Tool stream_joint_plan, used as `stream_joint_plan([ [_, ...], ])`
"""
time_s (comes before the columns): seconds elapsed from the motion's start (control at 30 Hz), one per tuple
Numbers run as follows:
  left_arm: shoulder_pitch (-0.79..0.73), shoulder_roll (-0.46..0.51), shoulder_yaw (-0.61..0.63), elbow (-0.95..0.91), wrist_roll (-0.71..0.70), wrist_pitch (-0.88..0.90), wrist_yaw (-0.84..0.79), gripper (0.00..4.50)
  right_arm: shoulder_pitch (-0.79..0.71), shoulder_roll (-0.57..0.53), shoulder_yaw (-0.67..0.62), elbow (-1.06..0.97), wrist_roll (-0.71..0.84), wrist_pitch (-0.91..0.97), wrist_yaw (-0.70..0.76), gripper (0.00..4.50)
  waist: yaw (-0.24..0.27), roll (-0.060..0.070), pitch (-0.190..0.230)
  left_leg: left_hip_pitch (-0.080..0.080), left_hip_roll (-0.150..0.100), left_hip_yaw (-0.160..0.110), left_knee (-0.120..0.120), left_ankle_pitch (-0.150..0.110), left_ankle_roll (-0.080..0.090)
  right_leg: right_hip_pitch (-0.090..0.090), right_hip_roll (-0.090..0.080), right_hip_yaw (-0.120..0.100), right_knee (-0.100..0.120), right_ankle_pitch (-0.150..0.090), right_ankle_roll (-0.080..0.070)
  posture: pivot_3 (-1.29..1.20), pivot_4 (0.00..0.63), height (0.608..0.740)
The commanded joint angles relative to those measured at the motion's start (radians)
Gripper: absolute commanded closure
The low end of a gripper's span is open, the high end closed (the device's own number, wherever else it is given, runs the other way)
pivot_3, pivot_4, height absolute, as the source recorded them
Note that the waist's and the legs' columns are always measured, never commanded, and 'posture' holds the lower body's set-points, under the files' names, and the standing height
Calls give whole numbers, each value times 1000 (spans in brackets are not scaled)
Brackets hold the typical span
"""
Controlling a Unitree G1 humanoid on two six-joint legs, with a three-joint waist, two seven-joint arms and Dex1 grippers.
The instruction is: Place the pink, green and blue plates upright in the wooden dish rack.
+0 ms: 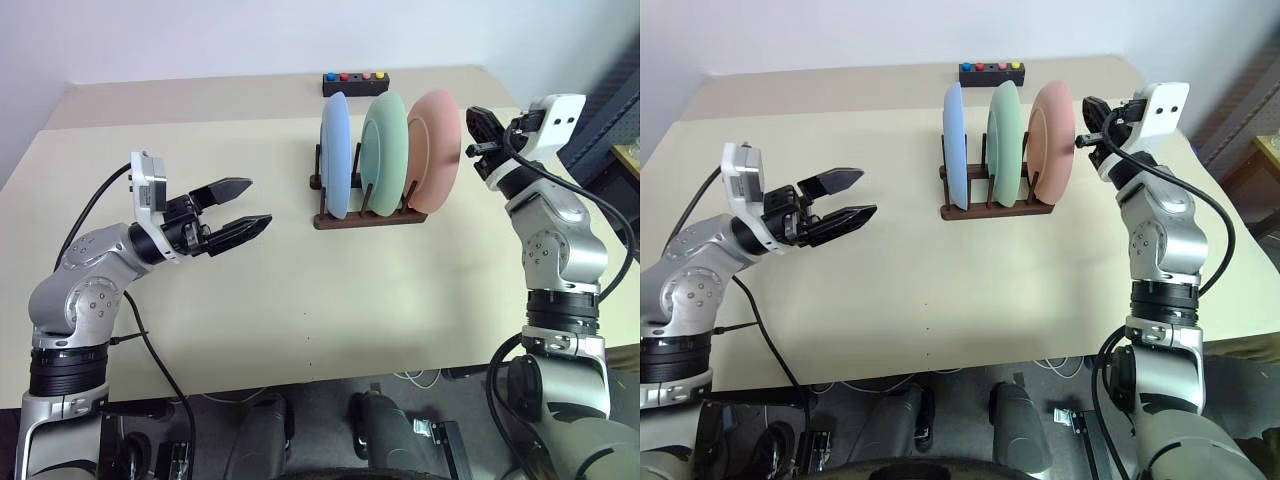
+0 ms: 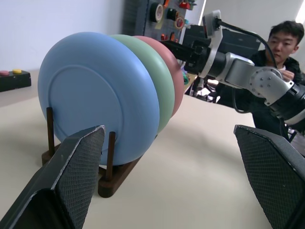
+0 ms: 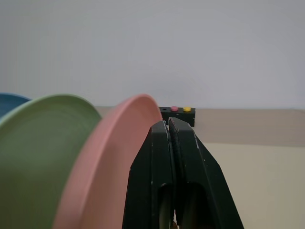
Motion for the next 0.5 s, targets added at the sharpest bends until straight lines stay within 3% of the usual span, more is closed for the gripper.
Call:
stream_joint_plan([
  [0.03, 0, 10, 23, -23, -6, -9, 0, 0, -4, 4, 3, -69, 16, 8, 11, 4470, 0, 0, 0, 0, 0, 0, 0, 0, 0, 0, 0, 0, 0, 0, 0, 0, 150, 740],
  [0.5, -2, 15, 24, -15, -4, -7, -3, 0, -10, 4, -4, -66, 8, 13, -3, 4470, 0, 0, 0, 0, 0, 0, 0, 0, 0, 0, 0, 0, 0, 0, 0, 0, 150, 740],
])
